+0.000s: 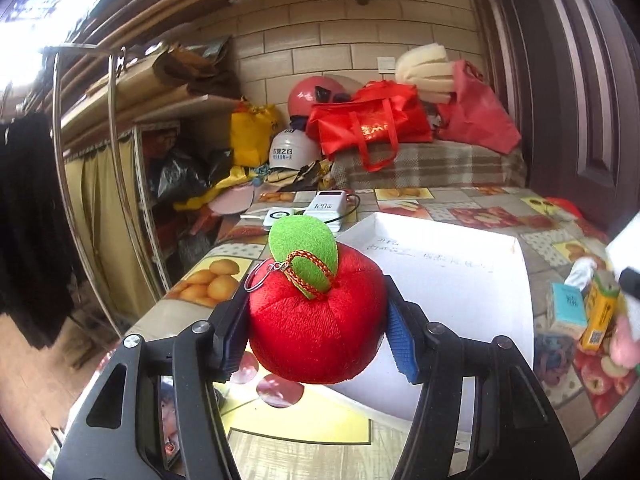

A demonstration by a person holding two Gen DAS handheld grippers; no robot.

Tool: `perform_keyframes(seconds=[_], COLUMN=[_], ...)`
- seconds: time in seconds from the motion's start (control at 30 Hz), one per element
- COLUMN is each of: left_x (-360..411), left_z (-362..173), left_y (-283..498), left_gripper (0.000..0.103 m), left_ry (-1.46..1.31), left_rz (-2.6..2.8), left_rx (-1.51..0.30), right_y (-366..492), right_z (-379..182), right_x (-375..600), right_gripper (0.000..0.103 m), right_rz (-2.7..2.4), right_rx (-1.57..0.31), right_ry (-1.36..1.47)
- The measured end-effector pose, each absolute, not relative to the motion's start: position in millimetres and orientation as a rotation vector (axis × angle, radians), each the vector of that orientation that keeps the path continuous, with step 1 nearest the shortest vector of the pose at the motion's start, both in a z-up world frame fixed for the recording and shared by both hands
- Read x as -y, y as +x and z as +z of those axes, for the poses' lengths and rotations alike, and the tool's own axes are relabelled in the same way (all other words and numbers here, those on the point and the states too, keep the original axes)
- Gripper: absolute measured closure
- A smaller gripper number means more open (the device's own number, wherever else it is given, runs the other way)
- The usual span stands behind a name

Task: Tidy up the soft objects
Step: 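Carry the red apple into the white box and open the left gripper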

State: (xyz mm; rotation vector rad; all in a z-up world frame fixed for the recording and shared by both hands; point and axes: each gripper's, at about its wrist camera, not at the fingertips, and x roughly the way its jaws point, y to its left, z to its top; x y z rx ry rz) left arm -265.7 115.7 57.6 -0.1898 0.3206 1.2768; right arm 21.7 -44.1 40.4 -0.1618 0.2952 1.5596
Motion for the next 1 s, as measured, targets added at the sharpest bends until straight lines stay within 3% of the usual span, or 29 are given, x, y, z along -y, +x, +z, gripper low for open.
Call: perform_keyframes(seconds=[0.27, 1.0], left_x=[-134, -190], left_z=[44, 36], left_y=[-253, -249], left_gripper=[0.043, 0.043], left_ry=[-0.346, -0.444], left_rz=[1.199, 1.091], left_rx=[-0.34, -0.385], right_y=[15, -16], right_z=[36, 32], right_x=[25, -13], right_gripper=[0.08, 0.081], right_rz=[1.585, 1.63], right_rx=[-0.343, -0.309], right_ry=[-0.172, -0.253])
